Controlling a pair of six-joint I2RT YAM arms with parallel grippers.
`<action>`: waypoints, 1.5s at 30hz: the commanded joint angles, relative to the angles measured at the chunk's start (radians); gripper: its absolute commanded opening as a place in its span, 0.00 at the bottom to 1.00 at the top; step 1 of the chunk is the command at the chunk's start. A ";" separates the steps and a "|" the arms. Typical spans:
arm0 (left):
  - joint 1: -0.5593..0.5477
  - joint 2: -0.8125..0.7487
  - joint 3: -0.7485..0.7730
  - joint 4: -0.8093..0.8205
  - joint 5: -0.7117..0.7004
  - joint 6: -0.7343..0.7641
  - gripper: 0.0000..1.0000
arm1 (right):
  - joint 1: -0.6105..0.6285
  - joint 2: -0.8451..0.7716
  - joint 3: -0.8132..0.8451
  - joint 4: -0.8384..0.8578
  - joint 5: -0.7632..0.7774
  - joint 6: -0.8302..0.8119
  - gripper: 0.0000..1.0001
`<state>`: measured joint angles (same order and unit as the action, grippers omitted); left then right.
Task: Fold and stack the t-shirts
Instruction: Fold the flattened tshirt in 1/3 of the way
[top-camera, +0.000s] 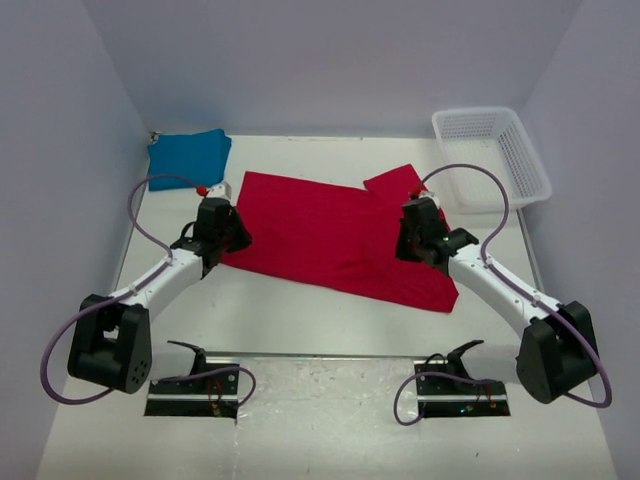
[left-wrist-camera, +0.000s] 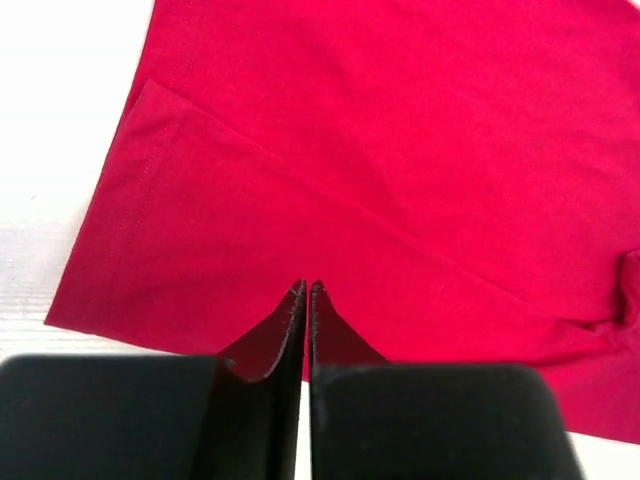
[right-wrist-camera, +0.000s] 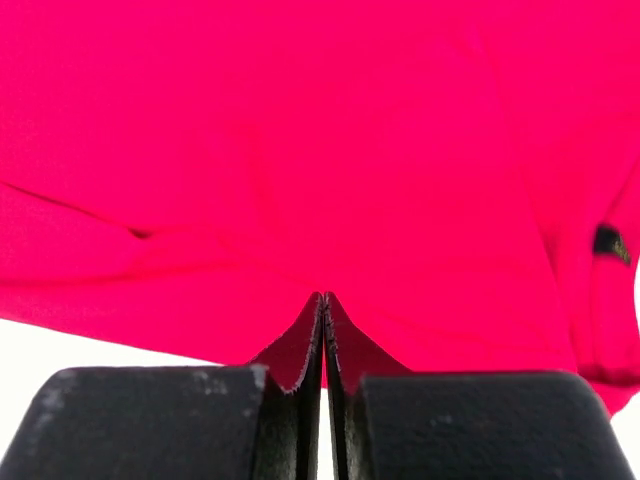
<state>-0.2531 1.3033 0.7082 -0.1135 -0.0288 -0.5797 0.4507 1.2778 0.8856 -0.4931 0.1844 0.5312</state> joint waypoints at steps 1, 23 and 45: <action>-0.006 0.025 0.007 0.026 0.009 0.015 0.00 | 0.002 -0.049 -0.062 0.022 0.014 0.023 0.00; -0.008 0.350 0.238 -0.066 -0.197 0.034 0.00 | 0.014 0.011 -0.178 0.105 -0.164 0.095 0.00; 0.097 0.426 0.133 -0.052 -0.206 -0.009 0.00 | 0.045 0.235 -0.105 0.047 -0.134 0.208 0.00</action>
<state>-0.1886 1.7256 0.9073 -0.1055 -0.1944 -0.5667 0.4866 1.4998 0.7628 -0.4252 0.0341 0.7017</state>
